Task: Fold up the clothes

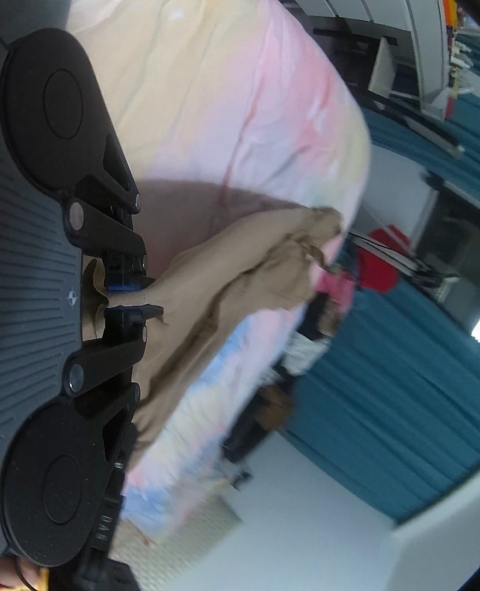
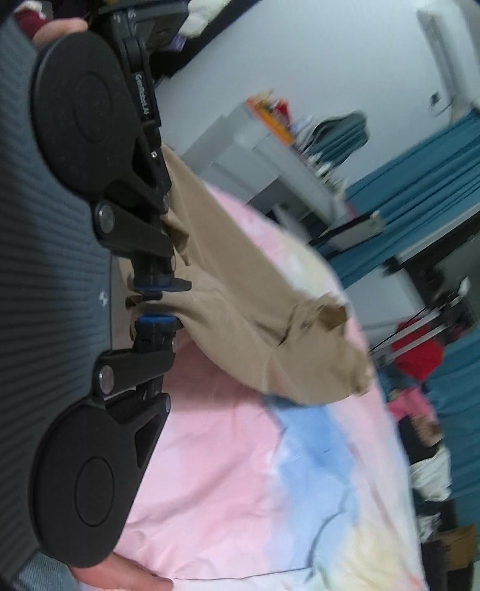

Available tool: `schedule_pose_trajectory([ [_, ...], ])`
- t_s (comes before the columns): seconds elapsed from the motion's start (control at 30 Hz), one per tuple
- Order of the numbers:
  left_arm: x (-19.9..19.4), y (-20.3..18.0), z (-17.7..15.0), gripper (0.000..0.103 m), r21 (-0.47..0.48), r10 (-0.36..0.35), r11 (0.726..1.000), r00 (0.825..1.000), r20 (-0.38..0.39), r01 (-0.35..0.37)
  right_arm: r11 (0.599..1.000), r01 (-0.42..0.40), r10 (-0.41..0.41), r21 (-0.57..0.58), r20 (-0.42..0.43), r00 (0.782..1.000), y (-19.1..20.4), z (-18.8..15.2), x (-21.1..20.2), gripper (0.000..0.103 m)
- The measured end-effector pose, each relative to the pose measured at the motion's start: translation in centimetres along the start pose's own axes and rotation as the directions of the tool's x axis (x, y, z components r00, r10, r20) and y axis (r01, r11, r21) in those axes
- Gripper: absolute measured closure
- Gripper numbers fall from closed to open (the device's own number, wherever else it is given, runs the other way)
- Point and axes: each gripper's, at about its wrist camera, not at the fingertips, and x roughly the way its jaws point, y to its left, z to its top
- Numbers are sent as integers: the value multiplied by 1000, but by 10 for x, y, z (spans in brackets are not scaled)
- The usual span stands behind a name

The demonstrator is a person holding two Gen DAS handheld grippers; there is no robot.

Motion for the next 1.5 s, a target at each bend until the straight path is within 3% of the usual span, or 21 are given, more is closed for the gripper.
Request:
schedule_pose_trajectory([
  [0.17, -45, -12, -23, 96, -58, -71, 996, 995, 65, 75, 998, -43, 41, 45, 25, 999, -5, -23, -31, 88],
  [0.3, -71, -29, -34, 96, -9, -76, 997, 993, 90, 77, 997, -44, 41, 55, 50, 998, 2, -36, -55, 88],
  [0.47, -61, -40, -13, 96, 36, -68, 997, 990, 120, 64, 999, -33, 30, 24, 101, 994, 7, -9, -44, 89],
  [0.7, -5, -36, 62, 95, 73, -14, 997, 986, 167, 1, 1000, -3, 8, -31, 171, 985, 16, 62, 18, 89],
  [0.97, 98, -17, 141, 95, 116, 68, 989, 984, 167, -88, 997, 69, -62, -32, 189, 980, 0, 118, 106, 89],
  [1.17, 189, 23, 152, 92, 89, 140, 984, 980, 142, -153, 989, 148, -145, -7, 133, 980, -45, 121, 189, 89],
  [1.27, 227, 44, 146, 92, 115, 182, 975, 979, 92, -192, 979, 203, -202, -9, 73, 977, -69, 112, 228, 89],
  [1.5, 271, 76, 137, 90, 114, 213, 970, 977, 25, -215, 966, 257, -257, 38, 2, 966, -100, 102, 269, 87],
])
